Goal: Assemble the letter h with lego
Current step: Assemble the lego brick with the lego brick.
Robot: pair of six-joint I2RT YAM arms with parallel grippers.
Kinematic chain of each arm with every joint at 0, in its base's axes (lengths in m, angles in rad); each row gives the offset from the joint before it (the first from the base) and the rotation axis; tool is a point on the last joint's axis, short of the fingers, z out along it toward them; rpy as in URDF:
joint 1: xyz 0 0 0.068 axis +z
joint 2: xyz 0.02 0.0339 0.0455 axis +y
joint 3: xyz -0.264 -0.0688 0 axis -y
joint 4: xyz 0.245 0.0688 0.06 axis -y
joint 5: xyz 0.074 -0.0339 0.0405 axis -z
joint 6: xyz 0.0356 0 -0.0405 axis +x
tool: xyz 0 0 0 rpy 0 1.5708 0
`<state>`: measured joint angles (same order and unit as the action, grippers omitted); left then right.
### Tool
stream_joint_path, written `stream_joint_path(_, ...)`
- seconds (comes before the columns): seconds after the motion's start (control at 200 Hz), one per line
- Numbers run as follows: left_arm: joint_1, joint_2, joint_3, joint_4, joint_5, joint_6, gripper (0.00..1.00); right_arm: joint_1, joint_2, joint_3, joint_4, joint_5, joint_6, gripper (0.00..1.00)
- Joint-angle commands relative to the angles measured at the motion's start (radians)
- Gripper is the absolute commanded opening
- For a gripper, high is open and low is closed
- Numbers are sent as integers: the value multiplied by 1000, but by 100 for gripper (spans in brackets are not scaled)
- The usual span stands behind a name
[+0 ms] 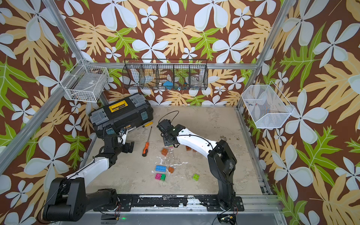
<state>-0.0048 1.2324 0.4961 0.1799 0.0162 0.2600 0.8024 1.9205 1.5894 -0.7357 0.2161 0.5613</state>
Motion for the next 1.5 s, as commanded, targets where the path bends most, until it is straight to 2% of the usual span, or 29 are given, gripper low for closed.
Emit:
stream_joint_path(0.0, 3, -7, -4, 2, 8, 7, 100, 0, 18, 19, -38, 2, 11, 27)
stream_joint_path(0.41, 5, -10, -5, 0, 8, 4, 100, -1, 101, 111, -92, -28, 14, 27)
stream_joint_path(0.761, 14, -16, -8, -2, 17, 2, 100, -9, 116, 112, -109, -13, 13, 26)
stream_joint_path(1.191, 20, -16, -8, -2, 20, 1, 100, -18, 131, 57, -82, -40, 16, 26)
stream_joint_path(1.491, 22, -15, -7, -1, 24, 1, 100, -54, 153, -79, -21, -121, -46, 18)
